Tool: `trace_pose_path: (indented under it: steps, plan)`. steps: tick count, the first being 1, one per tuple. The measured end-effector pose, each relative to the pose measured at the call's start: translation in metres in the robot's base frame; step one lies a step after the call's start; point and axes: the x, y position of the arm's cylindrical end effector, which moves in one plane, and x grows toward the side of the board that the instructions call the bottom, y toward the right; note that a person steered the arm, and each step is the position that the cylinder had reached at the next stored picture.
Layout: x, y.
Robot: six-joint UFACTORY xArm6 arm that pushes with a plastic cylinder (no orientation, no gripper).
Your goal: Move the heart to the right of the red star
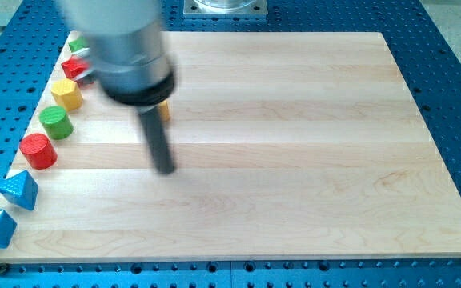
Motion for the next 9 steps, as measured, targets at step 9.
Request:
trace_pose_path:
  steps: [9]
  plan:
    - [-0.118, -0.096]
